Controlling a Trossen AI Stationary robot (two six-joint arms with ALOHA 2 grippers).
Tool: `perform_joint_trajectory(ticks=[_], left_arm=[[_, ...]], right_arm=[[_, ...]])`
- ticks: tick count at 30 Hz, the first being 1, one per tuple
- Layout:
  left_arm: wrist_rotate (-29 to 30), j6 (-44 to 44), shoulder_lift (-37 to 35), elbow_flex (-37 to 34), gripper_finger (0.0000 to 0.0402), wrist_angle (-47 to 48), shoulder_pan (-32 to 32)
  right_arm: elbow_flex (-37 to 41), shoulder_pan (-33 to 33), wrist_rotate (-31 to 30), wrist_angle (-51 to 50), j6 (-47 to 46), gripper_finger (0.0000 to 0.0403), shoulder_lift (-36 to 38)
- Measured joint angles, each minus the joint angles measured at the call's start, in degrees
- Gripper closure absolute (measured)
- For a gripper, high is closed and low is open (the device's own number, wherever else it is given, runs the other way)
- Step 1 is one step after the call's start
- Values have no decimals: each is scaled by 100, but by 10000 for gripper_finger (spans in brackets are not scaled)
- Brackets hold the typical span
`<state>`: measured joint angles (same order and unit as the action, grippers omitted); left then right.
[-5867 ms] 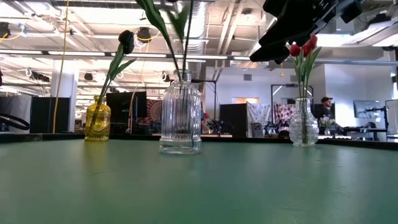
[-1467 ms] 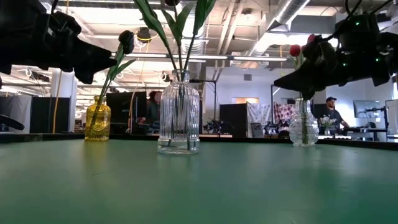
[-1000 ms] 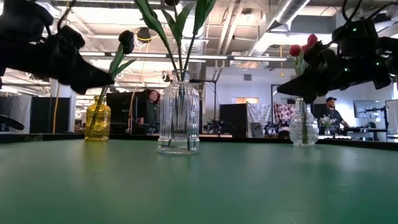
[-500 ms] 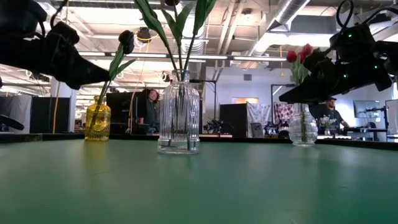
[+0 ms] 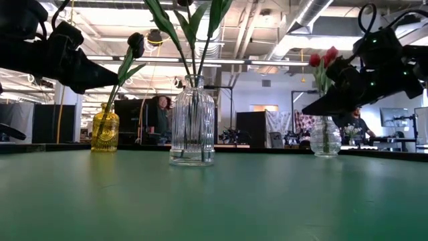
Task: Sort flowers into vase by color
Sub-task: Return to Home Position
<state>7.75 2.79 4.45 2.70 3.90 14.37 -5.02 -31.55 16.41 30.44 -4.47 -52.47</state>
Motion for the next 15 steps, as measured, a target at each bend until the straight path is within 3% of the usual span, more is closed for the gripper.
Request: perform_joint_trajectory(ticks=[15], left_arm=[[0, 0, 0, 0, 246, 7, 0]], right_arm=[[-2, 0, -1, -530, -4, 375, -2]])
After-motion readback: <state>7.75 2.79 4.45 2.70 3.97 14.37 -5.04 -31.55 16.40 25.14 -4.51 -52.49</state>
